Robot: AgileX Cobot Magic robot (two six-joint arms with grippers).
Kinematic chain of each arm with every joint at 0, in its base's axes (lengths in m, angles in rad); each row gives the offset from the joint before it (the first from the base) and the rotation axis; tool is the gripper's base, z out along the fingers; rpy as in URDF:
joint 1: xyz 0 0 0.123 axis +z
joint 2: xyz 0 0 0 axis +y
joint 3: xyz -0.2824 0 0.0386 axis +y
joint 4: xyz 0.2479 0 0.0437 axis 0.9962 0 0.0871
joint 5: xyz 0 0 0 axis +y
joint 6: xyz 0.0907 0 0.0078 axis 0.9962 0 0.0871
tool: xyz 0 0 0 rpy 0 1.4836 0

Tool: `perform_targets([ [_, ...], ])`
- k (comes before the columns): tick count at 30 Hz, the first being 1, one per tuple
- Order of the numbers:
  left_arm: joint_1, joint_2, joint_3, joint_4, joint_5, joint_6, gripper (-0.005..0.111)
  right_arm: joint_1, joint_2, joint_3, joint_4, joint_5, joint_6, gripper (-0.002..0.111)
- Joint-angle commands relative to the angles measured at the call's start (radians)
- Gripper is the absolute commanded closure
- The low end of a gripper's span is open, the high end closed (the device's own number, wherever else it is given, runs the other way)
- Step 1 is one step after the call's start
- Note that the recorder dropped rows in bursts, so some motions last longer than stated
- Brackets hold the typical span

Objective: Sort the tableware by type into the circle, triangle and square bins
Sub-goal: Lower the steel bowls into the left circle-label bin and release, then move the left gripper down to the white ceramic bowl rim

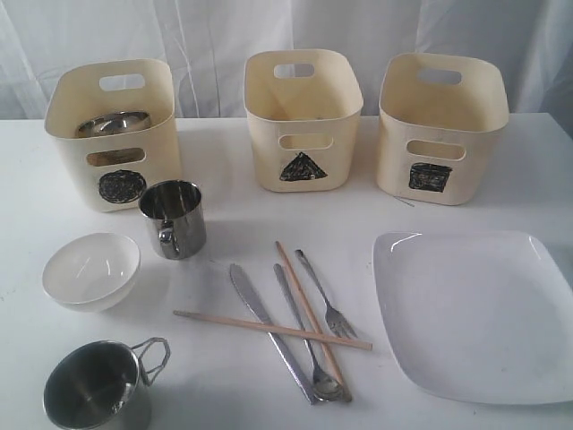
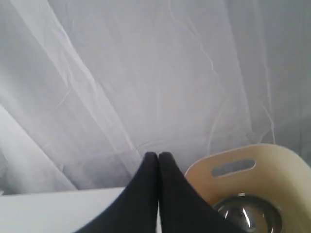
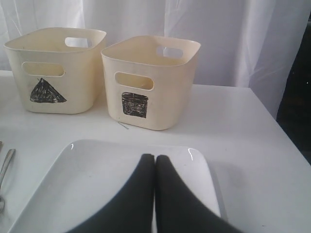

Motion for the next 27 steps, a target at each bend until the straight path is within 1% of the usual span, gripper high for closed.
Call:
perform_targets([
  [1, -0.007, -0.126, 0.132, -0.029, -0.057, -0.097, 0.107, -0.008, -0.006, 0.007, 0.001, -0.002, -0.001, 0.108],
  [2, -0.007, -0.147, 0.151, -0.029, -0.05, -0.114, 0.107, -0.008, -0.006, 0.007, 0.001, -0.002, -0.001, 0.108],
  [4, -0.007, -0.203, 0.194, -0.029, 0.028, -0.125, 0.107, -0.008, -0.006, 0.007, 0.001, -0.002, -0.001, 0.108],
  [5, -0.007, -0.224, 0.21, -0.029, 0.115, -0.111, 0.107, -0.008, -0.006, 0.007, 0.001, -0.002, -0.001, 0.108],
  [9, -0.007, -0.305, 0.277, -0.029, 0.575, -0.042, 0.107, -0.008, -0.006, 0.007, 0.001, -0.002, -0.001, 0.108],
  [12, -0.007, -0.32, 0.314, -0.029, 0.753, -0.062, 0.107, -0.008, -0.006, 0.007, 0.001, -0.002, -0.001, 0.108],
  [13, -0.007, -0.32, 0.324, -0.029, 0.766, -0.062, 0.107, -0.008, -0.006, 0.007, 0.001, -0.002, -0.001, 0.108],
  [14, -0.007, -0.32, 0.336, -0.029, 0.741, -0.049, 0.107, -0.008, -0.006, 0.007, 0.001, -0.002, -0.001, 0.108],
  [18, -0.007, -0.32, 0.378, -0.029, 0.432, -0.035, 0.107, -0.008, -0.006, 0.007, 0.001, -0.002, -0.001, 0.108],
  [20, -0.007, -0.32, 0.397, -0.029, 0.331, -0.035, 0.107, -0.008, -0.006, 0.007, 0.001, -0.002, -0.001, 0.108],
  [22, -0.007, -0.32, 0.411, -0.029, 0.31, -0.035, 0.107, -0.008, -0.006, 0.007, 0.001, -0.002, -0.001, 0.108],
  [25, -0.004, -0.32, 0.423, -0.029, 0.358, -0.053, 0.107, -0.008, -0.006, 0.007, 0.001, -0.002, -0.001, 0.108],
  [26, -0.004, -0.32, 0.423, -0.029, 0.359, -0.092, 0.107, -0.008, -0.006, 0.007, 0.001, -0.002, -0.001, 0.108],
  [27, -0.004, -0.32, 0.423, 0.038, 0.366, -0.19, 0.107, -0.008, -0.006, 0.007, 0.001, -0.002, -0.001, 0.108],
])
